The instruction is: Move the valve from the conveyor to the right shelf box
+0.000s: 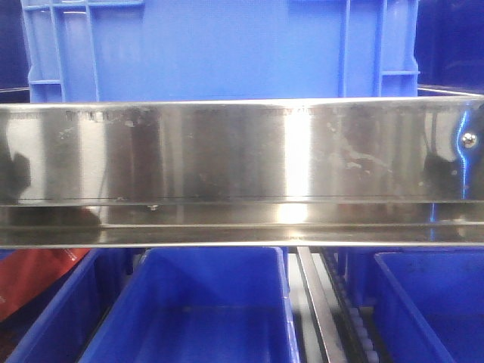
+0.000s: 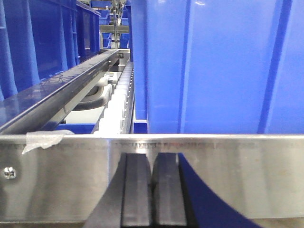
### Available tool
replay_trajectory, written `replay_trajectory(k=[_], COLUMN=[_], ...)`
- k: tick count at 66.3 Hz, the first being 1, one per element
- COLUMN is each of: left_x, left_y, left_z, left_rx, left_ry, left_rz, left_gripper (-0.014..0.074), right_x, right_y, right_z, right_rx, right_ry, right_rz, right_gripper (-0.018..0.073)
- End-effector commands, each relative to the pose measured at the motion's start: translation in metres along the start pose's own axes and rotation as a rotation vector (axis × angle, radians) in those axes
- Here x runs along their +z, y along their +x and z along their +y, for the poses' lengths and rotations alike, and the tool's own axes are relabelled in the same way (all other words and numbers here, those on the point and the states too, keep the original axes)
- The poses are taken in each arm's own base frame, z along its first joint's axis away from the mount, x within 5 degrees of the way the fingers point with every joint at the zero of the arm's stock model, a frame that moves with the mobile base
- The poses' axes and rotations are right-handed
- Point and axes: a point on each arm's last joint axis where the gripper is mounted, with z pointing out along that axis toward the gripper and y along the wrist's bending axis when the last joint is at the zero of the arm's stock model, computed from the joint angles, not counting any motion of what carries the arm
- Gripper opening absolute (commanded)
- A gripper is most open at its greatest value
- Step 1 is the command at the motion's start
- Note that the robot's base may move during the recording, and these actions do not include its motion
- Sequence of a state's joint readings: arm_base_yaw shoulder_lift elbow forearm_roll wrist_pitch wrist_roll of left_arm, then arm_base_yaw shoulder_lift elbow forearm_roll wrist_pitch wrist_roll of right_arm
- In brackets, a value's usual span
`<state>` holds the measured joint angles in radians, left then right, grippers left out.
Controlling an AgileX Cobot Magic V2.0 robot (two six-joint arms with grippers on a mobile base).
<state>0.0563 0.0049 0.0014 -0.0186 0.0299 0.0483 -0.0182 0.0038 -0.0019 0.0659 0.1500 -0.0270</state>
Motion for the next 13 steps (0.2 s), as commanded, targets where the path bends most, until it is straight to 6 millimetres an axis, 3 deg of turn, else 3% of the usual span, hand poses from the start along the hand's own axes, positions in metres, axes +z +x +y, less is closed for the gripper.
replay_trajectory(k=[1,13], left_x=[-0.0005,-0.0005], left_y=[-0.0025,-0.0025], left_z=[0.0001,0.0001], left_rx=[-0.005,-0.005], left_ry=[-0.002,-0.002], left_rz=[-0.025,-0.025], left_gripper=[-0.0111,-0.0111], right_x=[-0.0002,-0.0002], right_y=[-0.0017,-0.0017], right_z=[-0.0004,-0.0004], right_rx=[-0.008,-0.008], right_ry=[0.006,0.006], right_rz=[-0.026,-0.026], right_gripper=[-0.0155,-0.0155])
